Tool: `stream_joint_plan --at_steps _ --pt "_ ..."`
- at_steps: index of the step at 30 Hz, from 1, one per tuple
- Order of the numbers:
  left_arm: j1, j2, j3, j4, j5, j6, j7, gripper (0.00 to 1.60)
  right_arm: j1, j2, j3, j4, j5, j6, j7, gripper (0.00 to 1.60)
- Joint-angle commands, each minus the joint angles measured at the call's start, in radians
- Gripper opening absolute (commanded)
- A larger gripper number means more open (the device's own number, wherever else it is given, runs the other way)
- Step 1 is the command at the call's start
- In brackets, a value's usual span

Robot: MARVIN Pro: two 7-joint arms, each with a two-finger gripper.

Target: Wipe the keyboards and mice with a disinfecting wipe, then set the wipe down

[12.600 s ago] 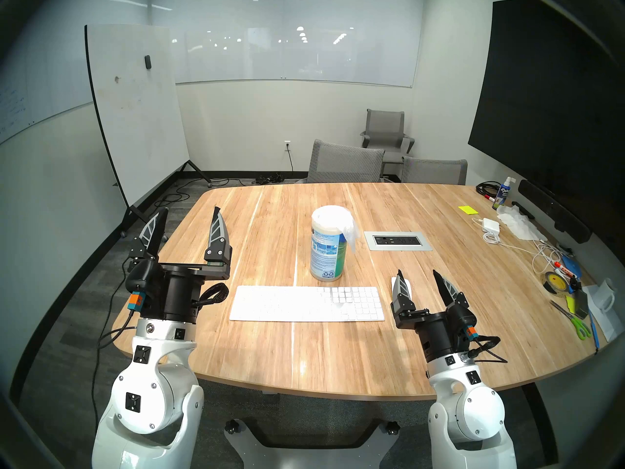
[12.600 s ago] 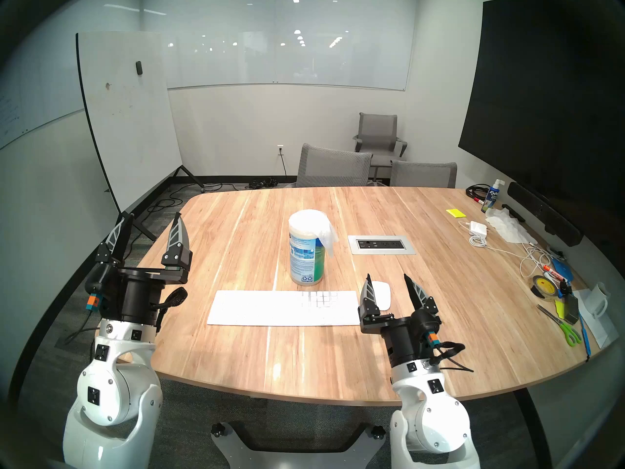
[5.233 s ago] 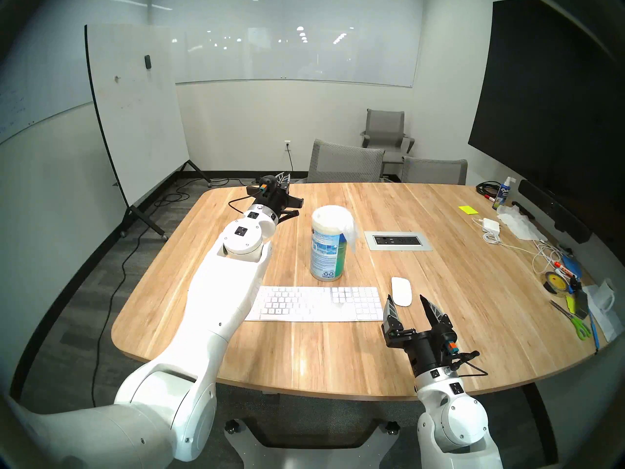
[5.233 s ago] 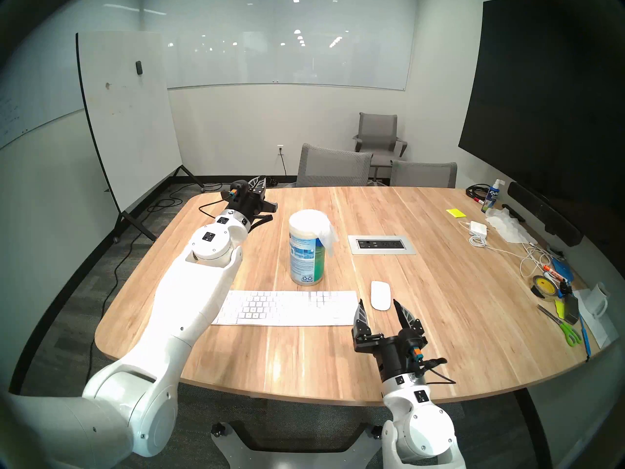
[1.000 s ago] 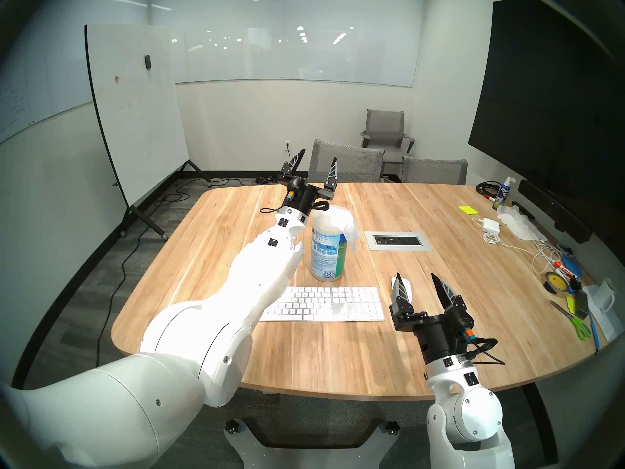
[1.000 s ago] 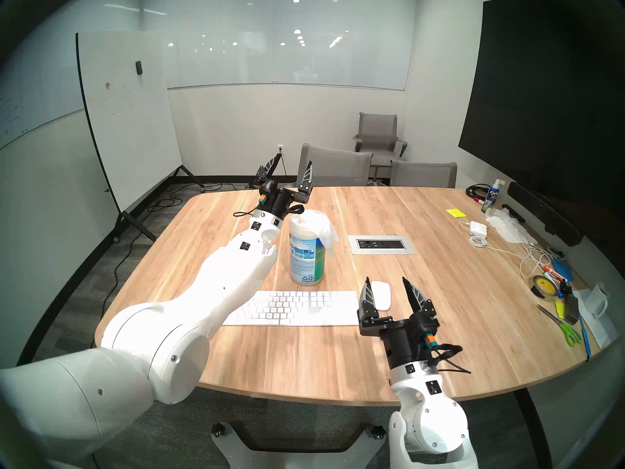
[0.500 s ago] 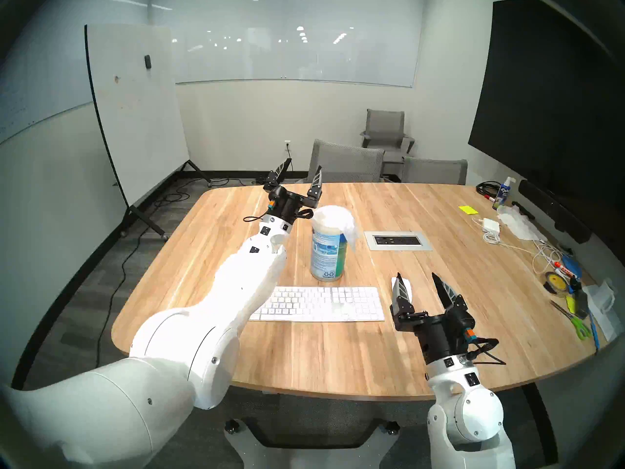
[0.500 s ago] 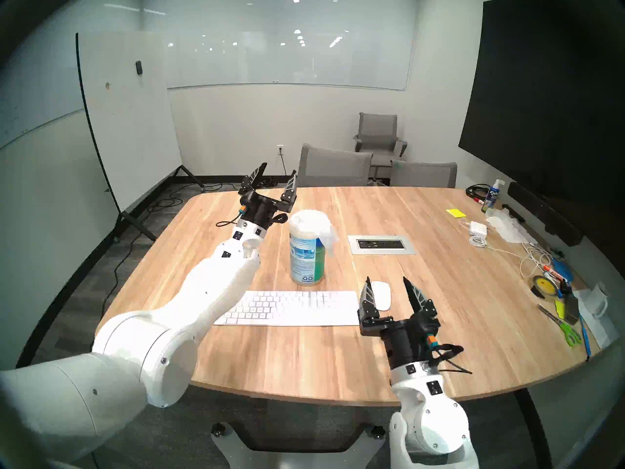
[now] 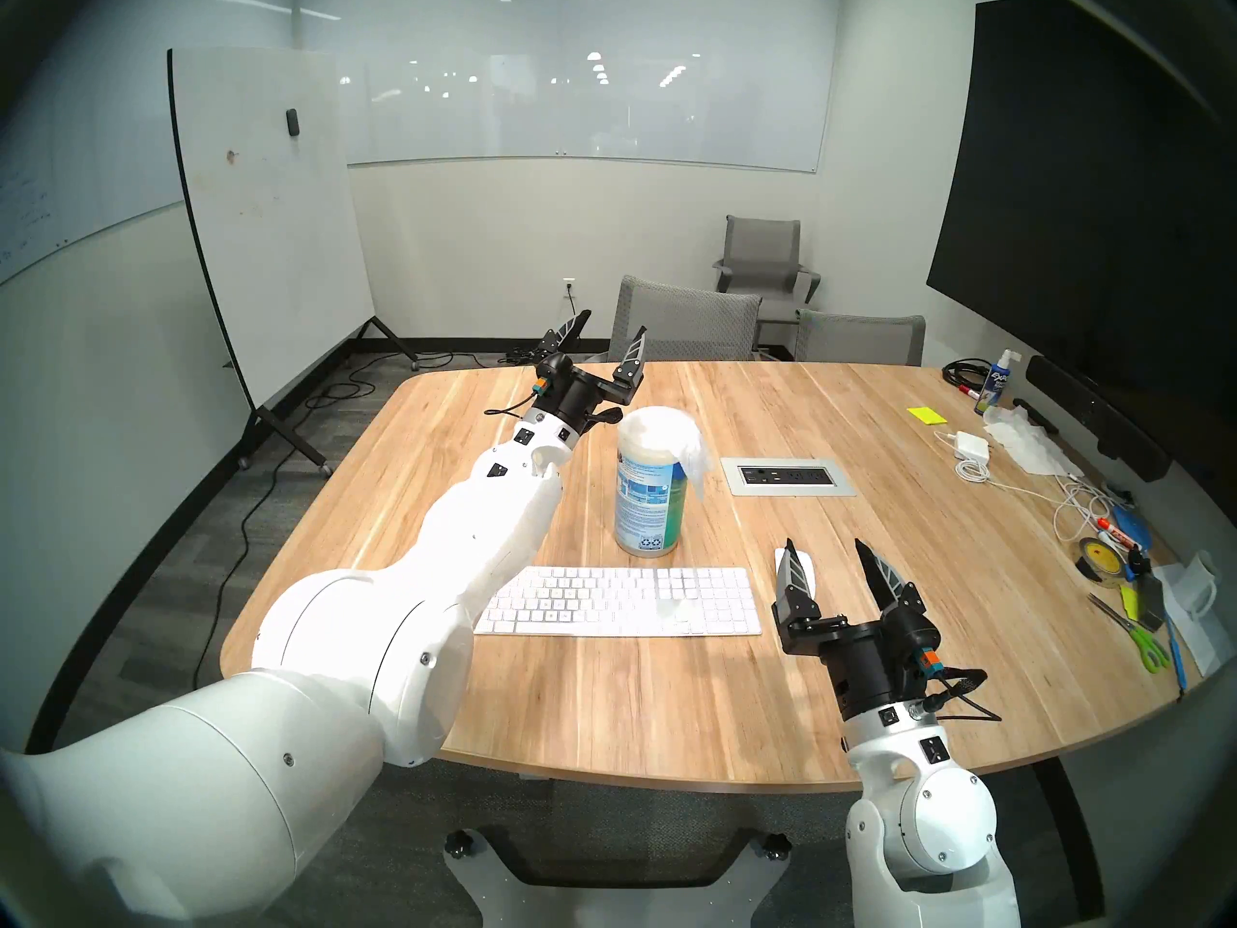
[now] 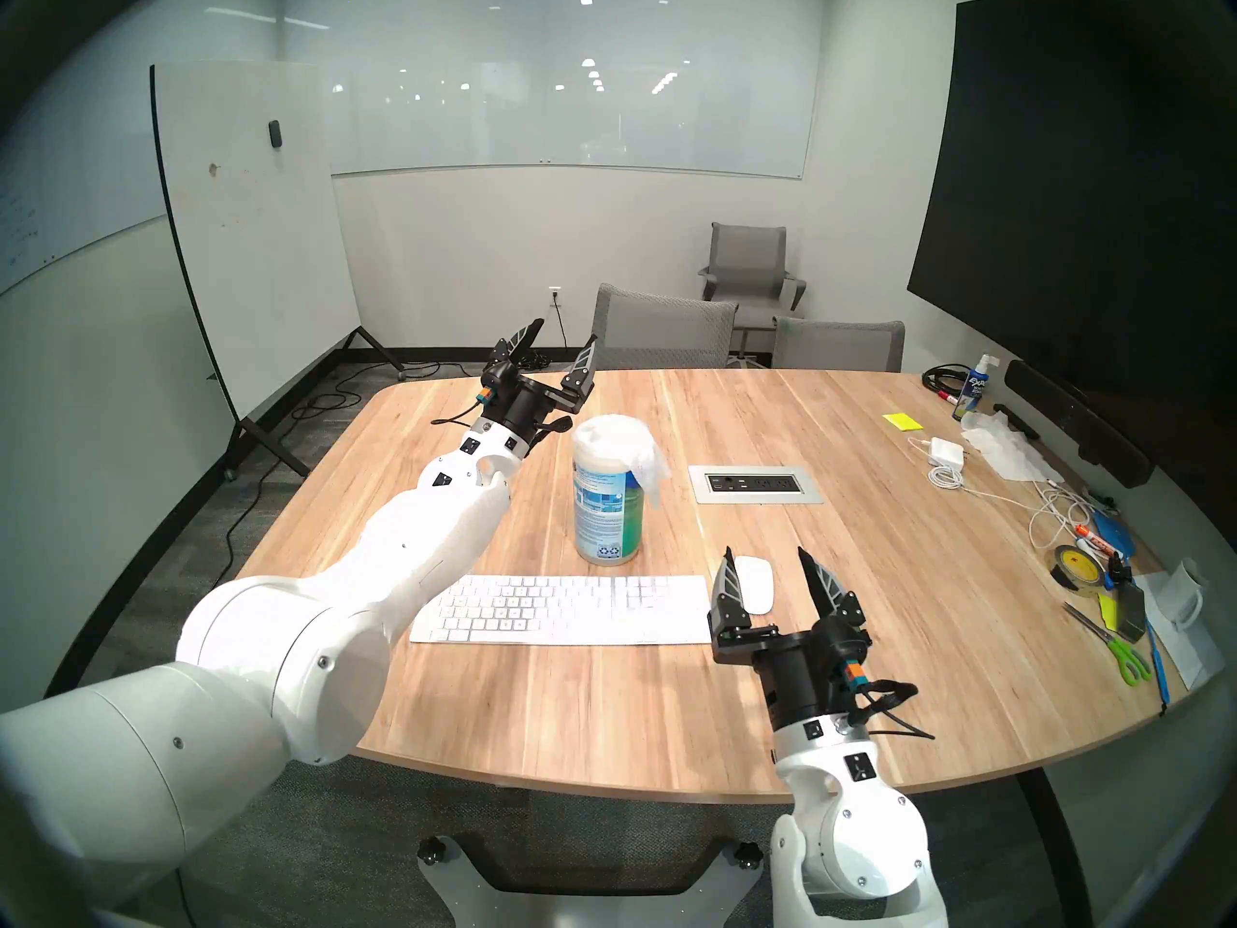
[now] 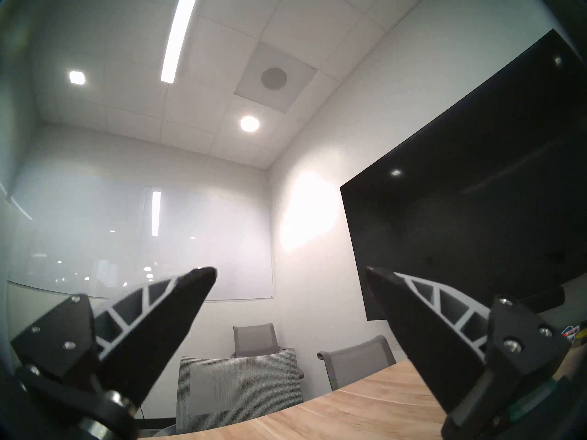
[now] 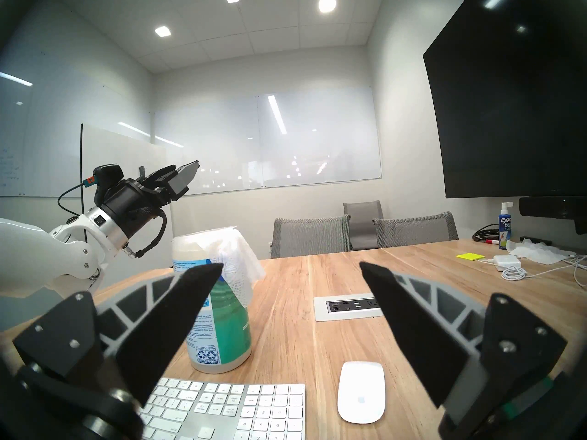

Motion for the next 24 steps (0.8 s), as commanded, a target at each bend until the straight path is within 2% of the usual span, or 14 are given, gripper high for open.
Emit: stream_joint_plan --at_steps 1,8,17,22,24 --pt "0.031 0.008 -0.044 -0.122 -0.068 -0.078 -0.066 1.6 0.005 0.0 0.0 -0.026 0.0 -0.004 0.001 1.6" --pt "0.087 -0.013 -0.09 -0.208 -0.124 -0.078 -0.12 1.6 0.005 0.0 0.0 -0.025 0.0 -0.004 0.001 1.6" --pt "0.193 -0.053 -0.093 -0.344 -0.16 -0.078 -0.188 1.6 0.006 0.0 0.0 -0.025 0.0 -0.004 0.001 1.6" --pt "0.225 -0.063 -0.093 -0.382 -0.171 -0.078 -0.215 1.6 0.006 0.0 0.0 -0.024 0.0 -0.004 0.001 1.6" --pt "0.266 -0.065 -0.092 -0.447 -0.172 -0.078 -0.219 1.6 0.006 0.0 0.0 -0.024 0.0 -0.004 0.001 1.6"
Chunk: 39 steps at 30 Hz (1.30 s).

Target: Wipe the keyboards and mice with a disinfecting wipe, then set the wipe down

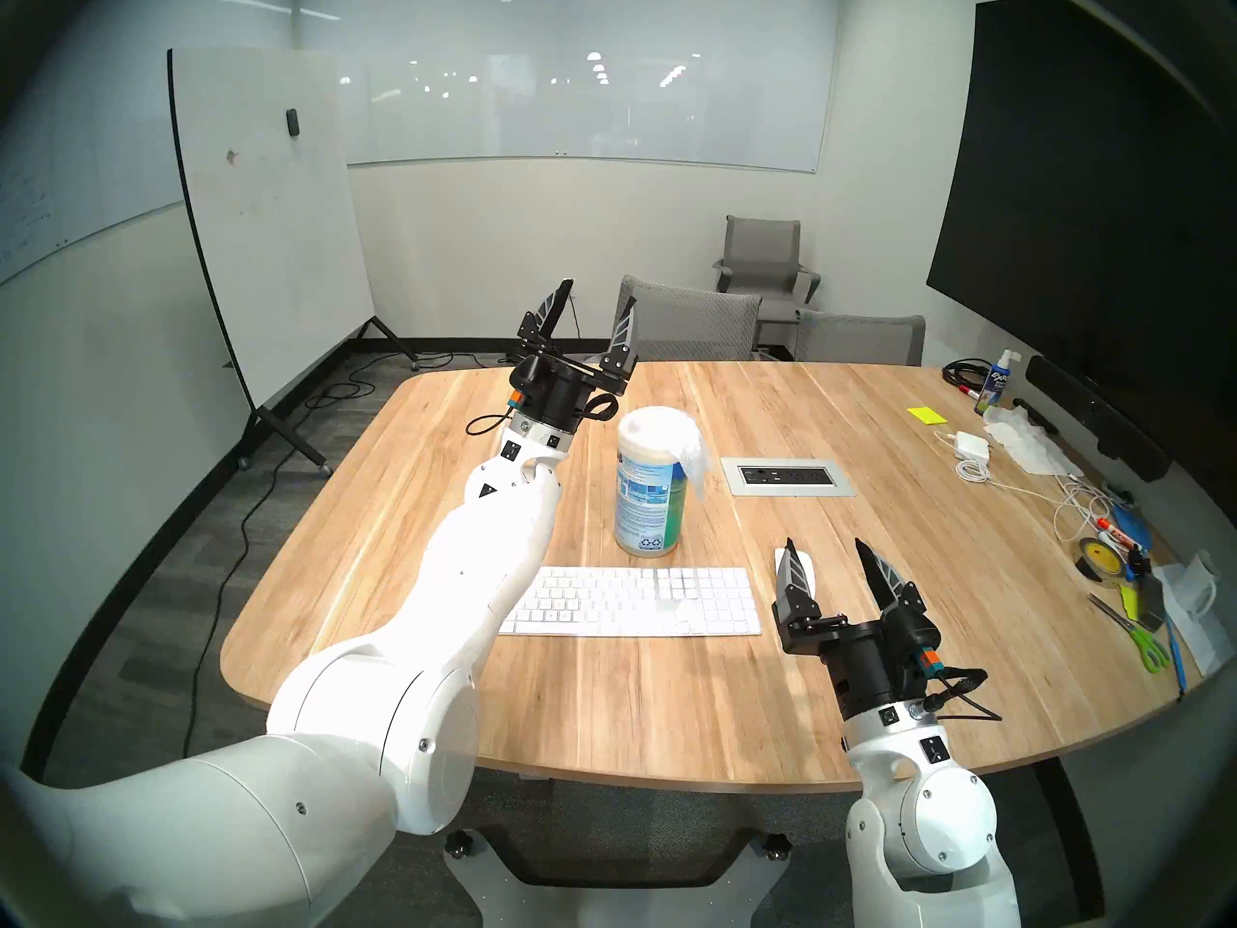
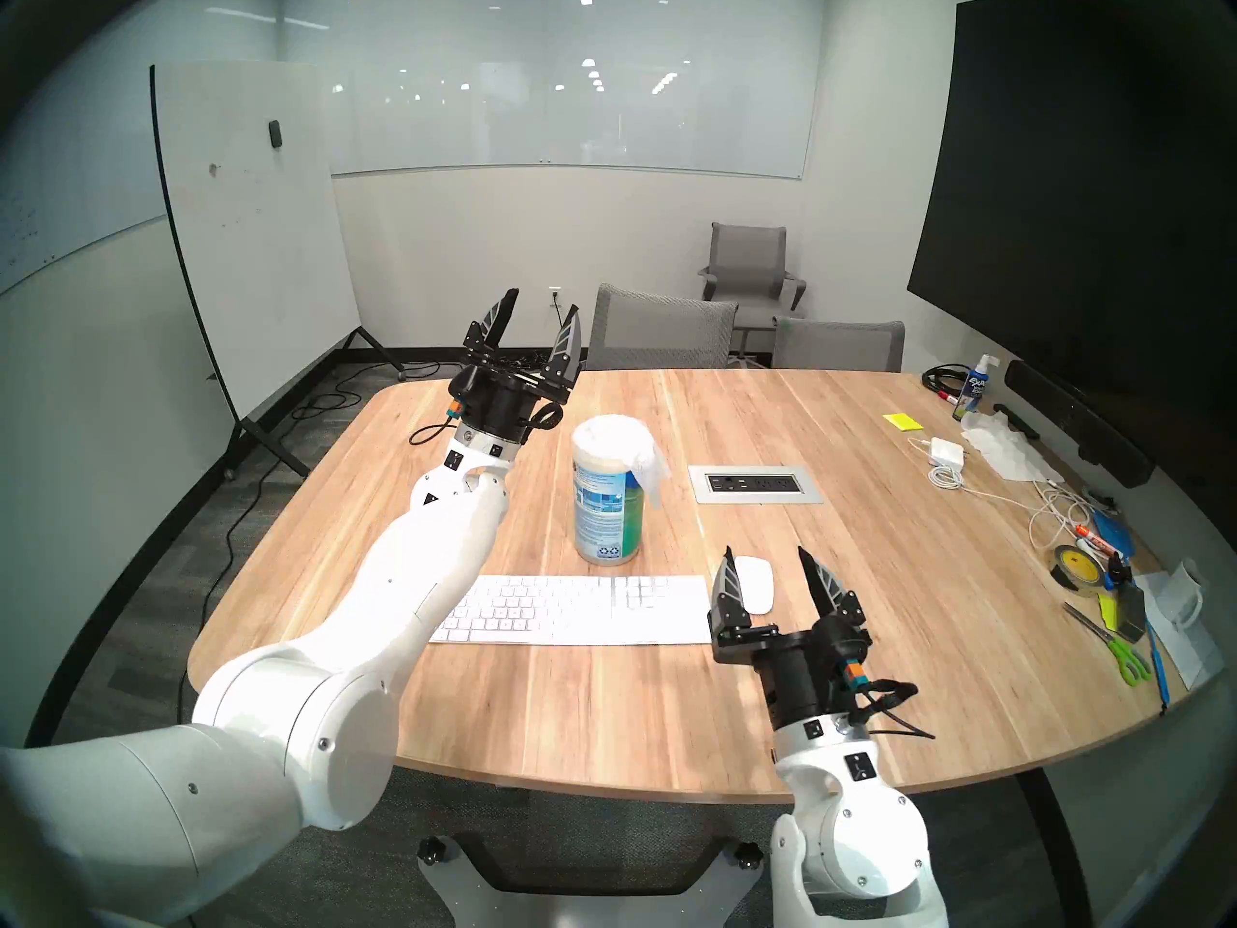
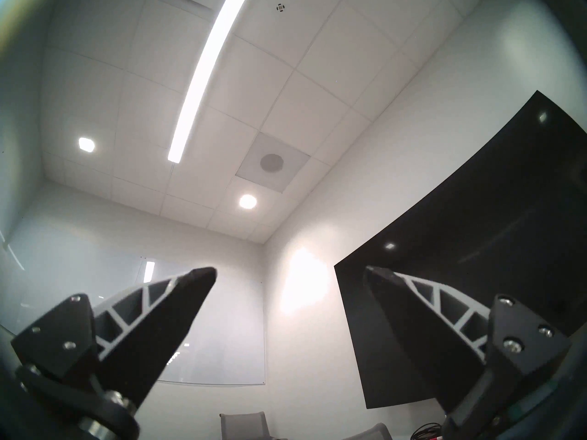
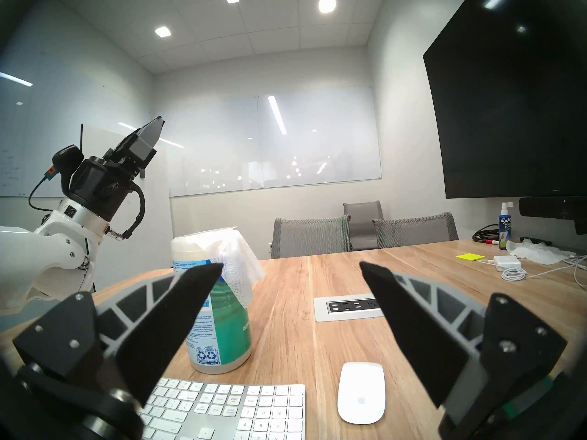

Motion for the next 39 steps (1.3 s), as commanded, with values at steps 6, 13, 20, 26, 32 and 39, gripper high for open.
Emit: stream_joint_plan --at_steps 6,13,20,26,32,39 --pt "0.087 -0.009 -0.011 -0.174 -0.029 -0.004 -0.036 1.6 0.005 0.0 0.0 -0.024 0.0 -0.005 0.001 1.6" --pt "0.133 0.04 -0.046 -0.261 -0.043 0.058 -0.021 1.6 0.005 0.0 0.0 -0.024 0.0 -0.005 0.001 1.6" --pt "0.204 0.082 -0.071 -0.354 -0.062 0.187 0.013 1.6 0.005 0.0 0.0 -0.024 0.0 -0.005 0.001 1.6" --pt "0.253 0.114 -0.061 -0.442 -0.053 0.309 0.07 1.6 0.005 0.0 0.0 -0.025 0.0 -0.004 0.001 1.6" --pt "0.273 0.165 -0.011 -0.46 -0.018 0.41 0.148 1.6 0.004 0.0 0.0 -0.027 0.0 -0.003 0.001 1.6" --pt "0.235 0.22 0.023 -0.41 0.046 0.541 0.172 1.6 0.003 0.0 0.0 -0.028 0.0 -0.002 0.001 1.6"
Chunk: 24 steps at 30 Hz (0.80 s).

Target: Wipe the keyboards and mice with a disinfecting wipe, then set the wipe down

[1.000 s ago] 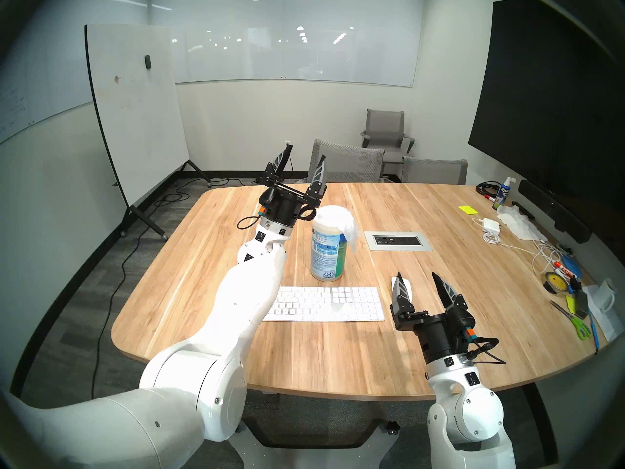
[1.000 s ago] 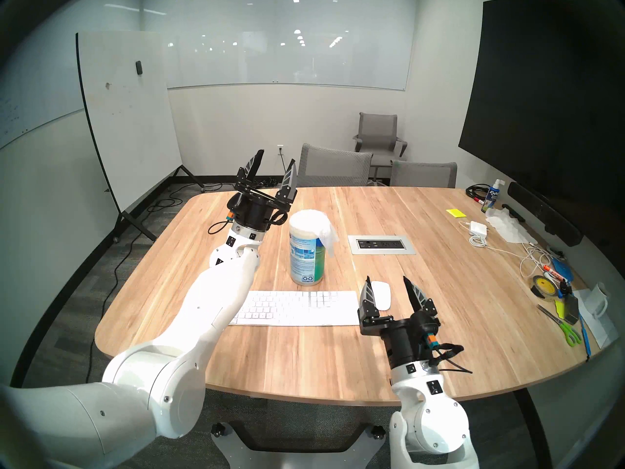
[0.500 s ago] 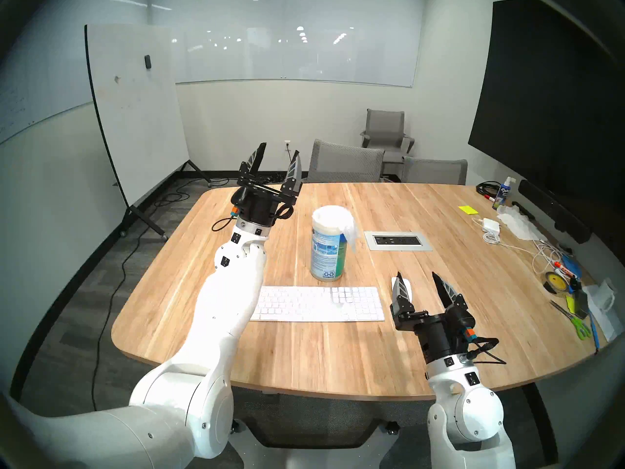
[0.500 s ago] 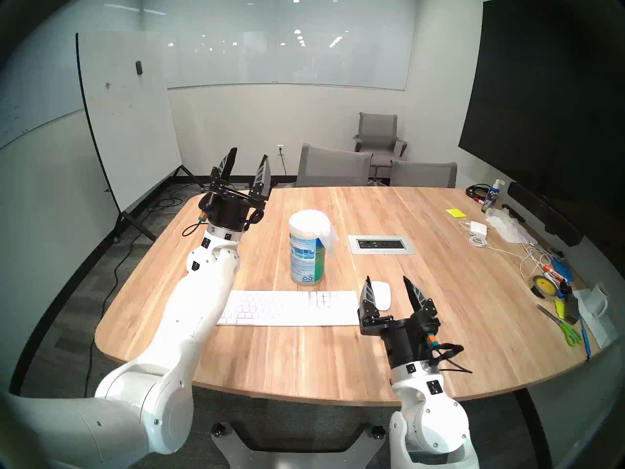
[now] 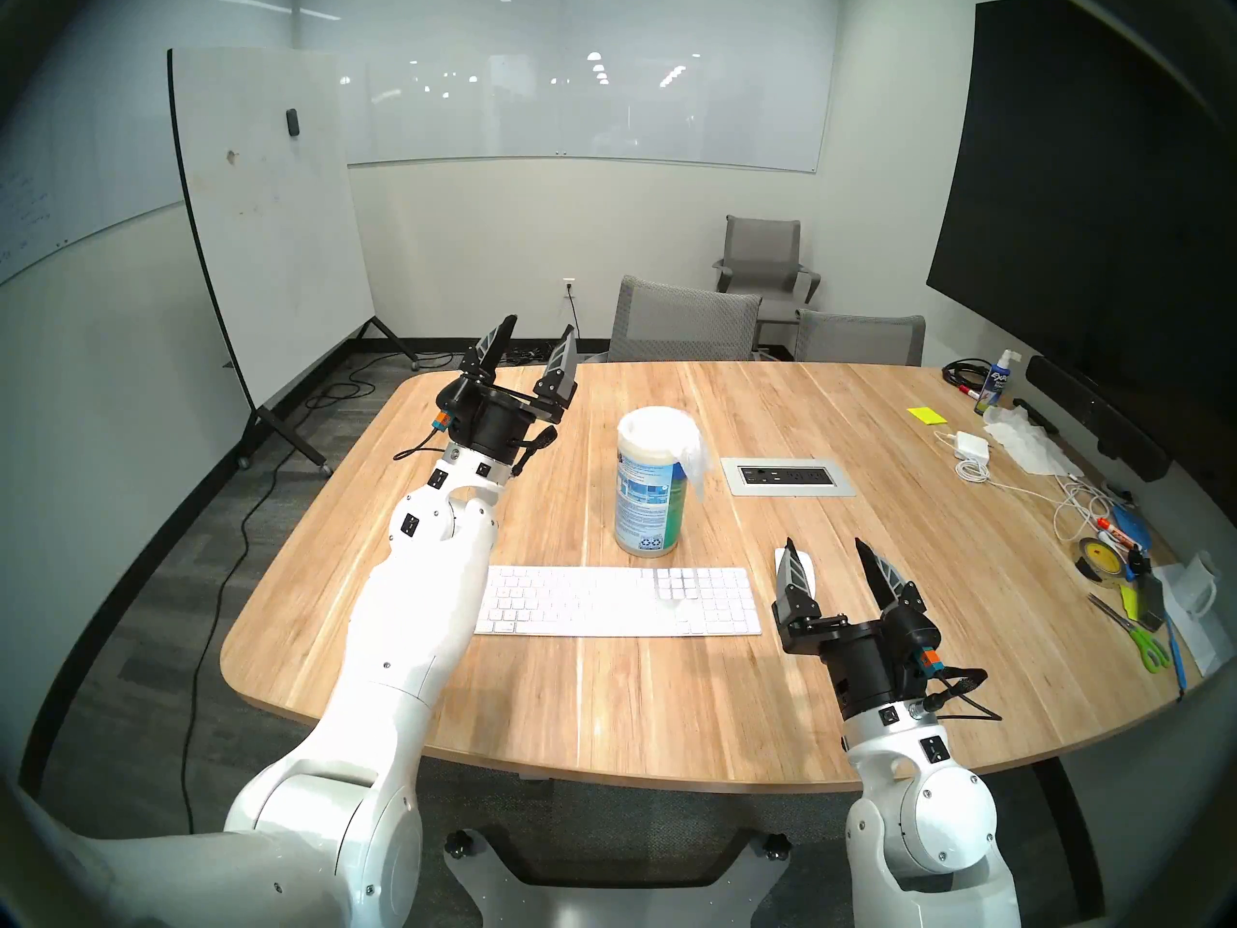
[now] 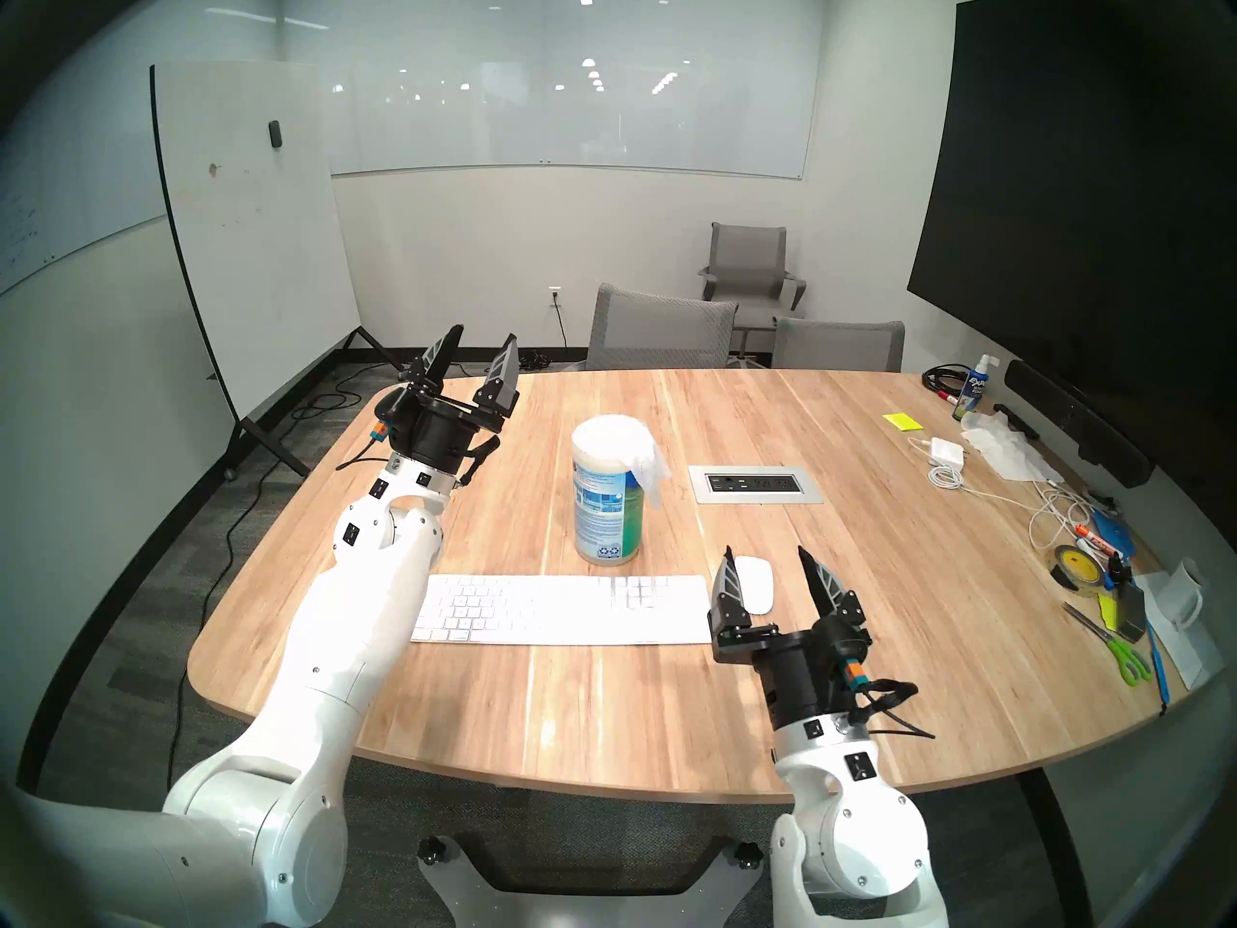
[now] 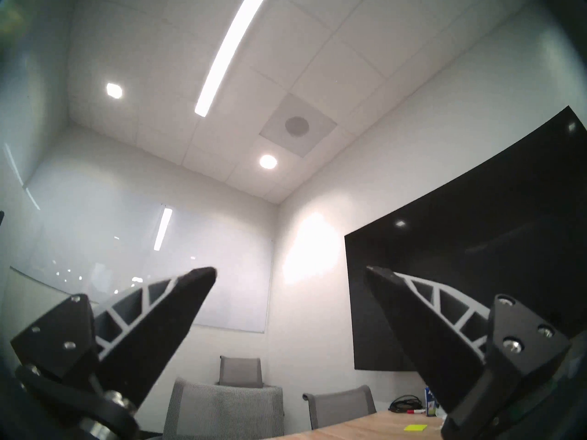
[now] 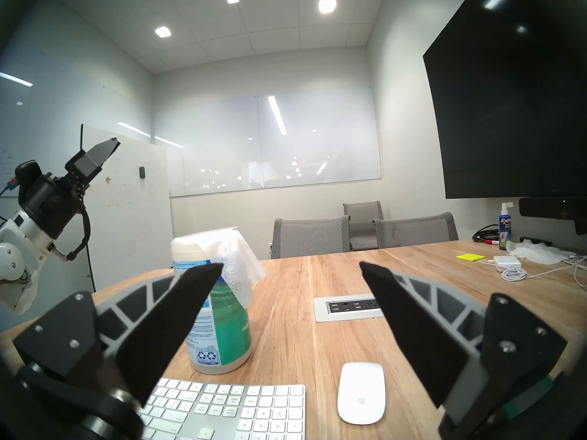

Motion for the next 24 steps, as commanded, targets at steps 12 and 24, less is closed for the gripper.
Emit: stream_joint_plan --at_steps 12,24 --pt "-0.127 0.1 0.104 0.124 0.194 0.023 -0.072 1.6 0.004 0.0 0.0 -0.026 0.0 -0.003 0.001 1.6" --pt "-0.049 0.101 0.073 0.053 0.14 -0.039 -0.129 1.6 0.002 0.0 0.0 -0.028 0.0 -0.002 0.001 1.6"
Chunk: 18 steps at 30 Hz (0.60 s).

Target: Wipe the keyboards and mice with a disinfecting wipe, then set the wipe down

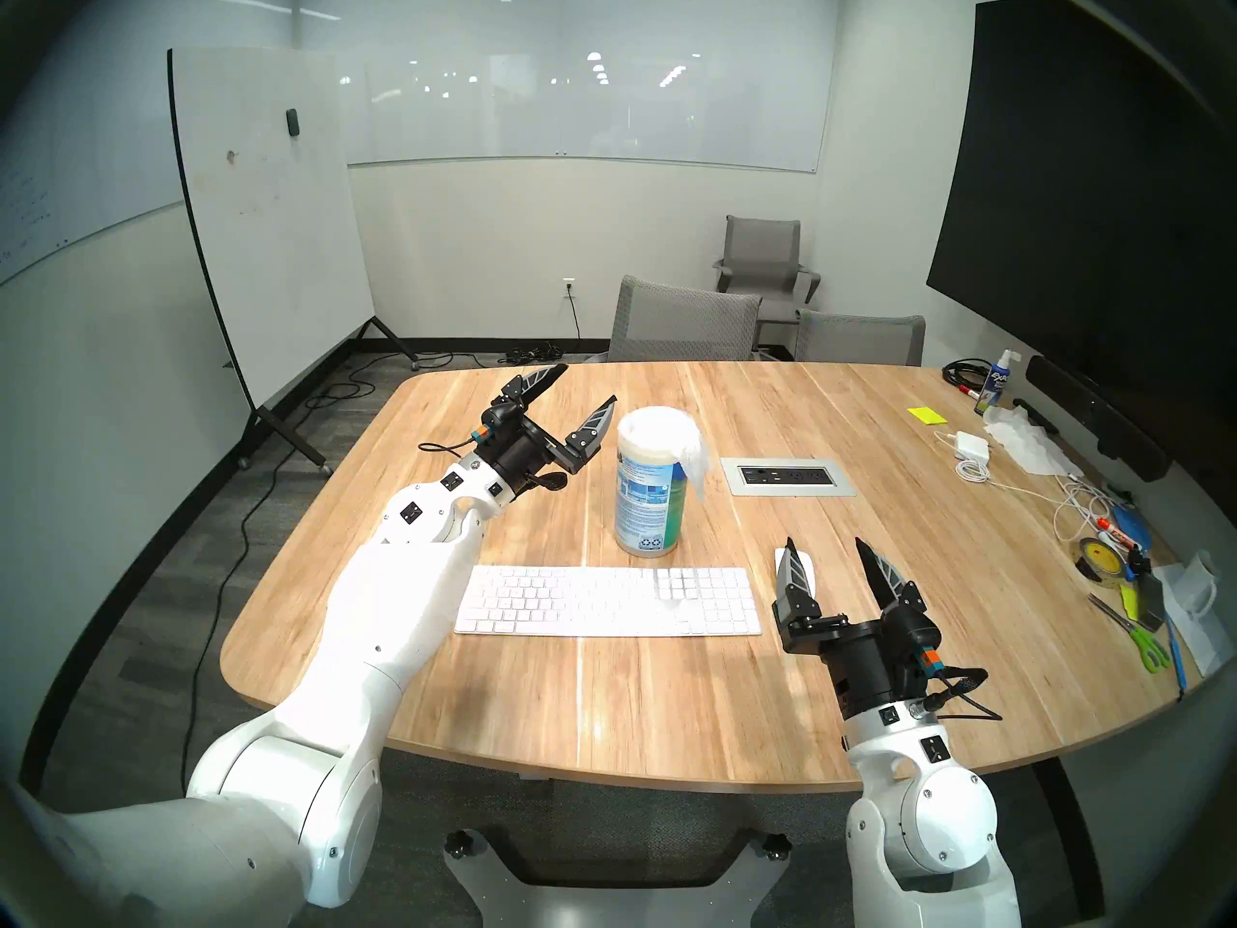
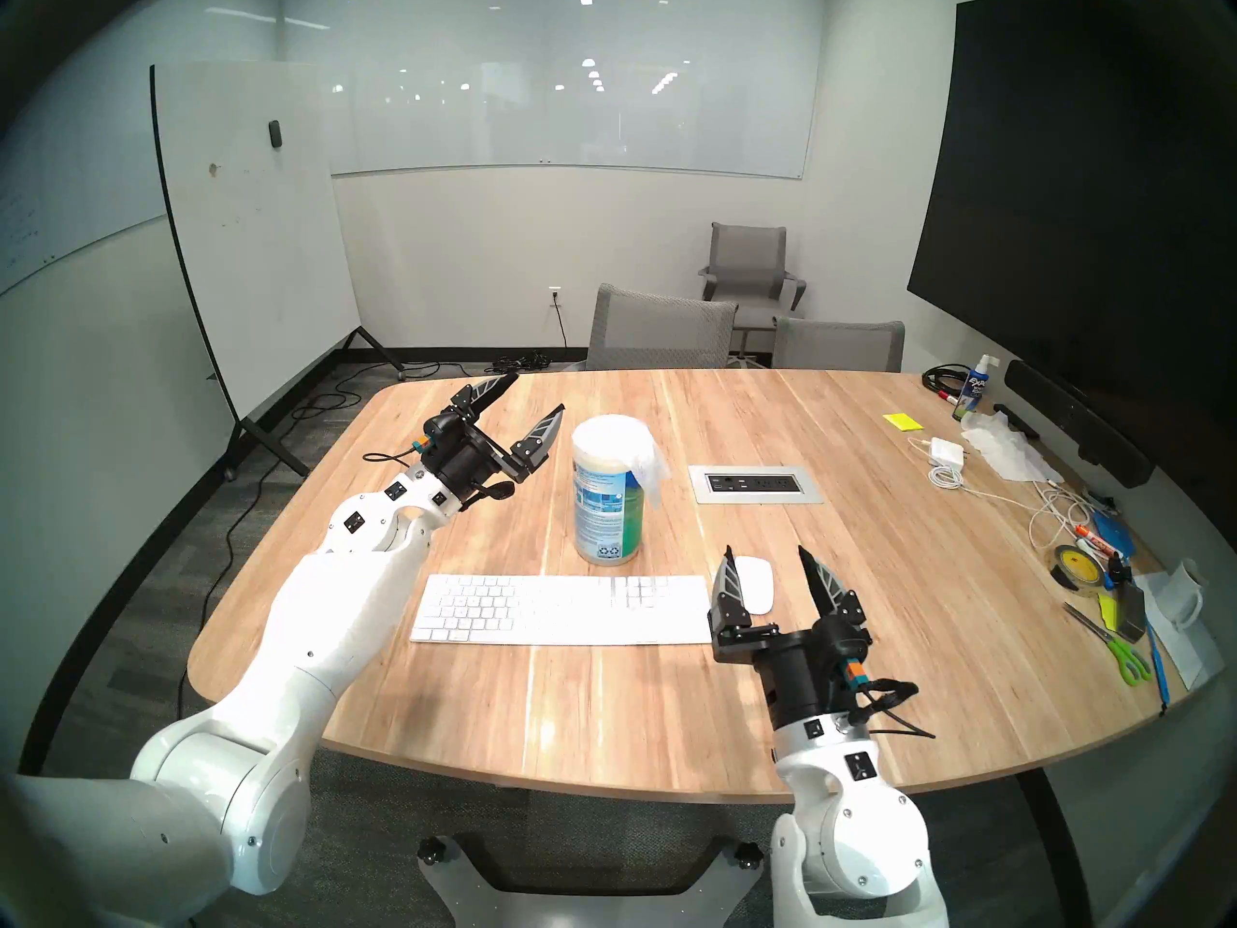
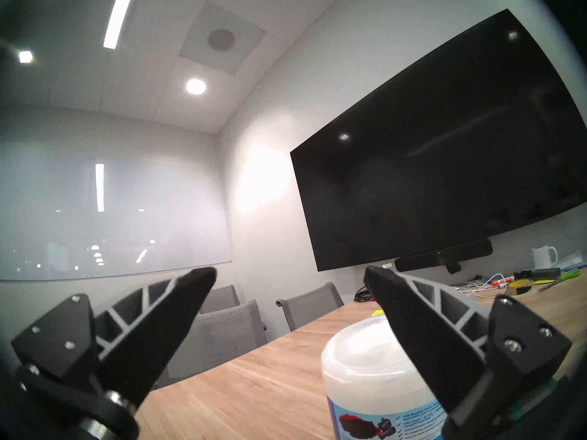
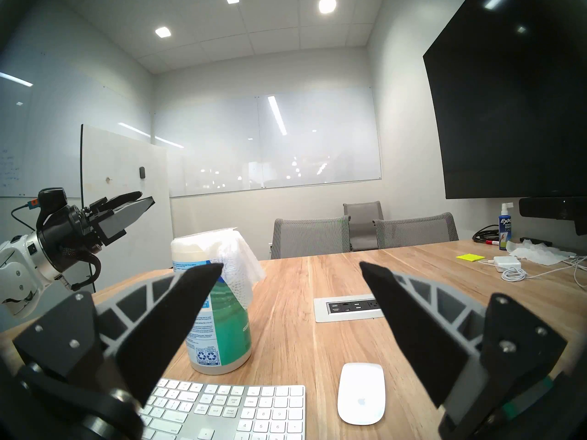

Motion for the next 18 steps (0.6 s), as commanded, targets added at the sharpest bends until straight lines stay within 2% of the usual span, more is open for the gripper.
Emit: stream_joint_plan --at_steps 1,7,14,15,18 --pt "0.028 0.008 -0.014 -0.068 -0.039 -0.036 -0.041 1.6 0.002 0.0 0.0 -0.027 0.0 -0.002 0.001 1.6" --pt "0.017 0.024 -0.011 -0.045 -0.056 -0.045 -0.094 1.6 0.002 0.0 0.0 -0.027 0.0 -0.002 0.0 1.6" --pt "-0.056 0.003 -0.001 0.08 -0.053 -0.075 -0.135 1.59 0.003 0.0 0.0 -0.027 0.0 -0.002 0.001 1.6" --pt "-0.065 0.0 0.0 0.096 -0.052 -0.077 -0.136 1.44 0.003 0.0 0.0 -0.027 0.0 -0.002 0.001 1.6" --pt "-0.102 -0.008 0.007 0.149 -0.049 -0.077 -0.146 1.38 0.003 0.0 0.0 -0.026 0.0 -0.003 0.001 1.6"
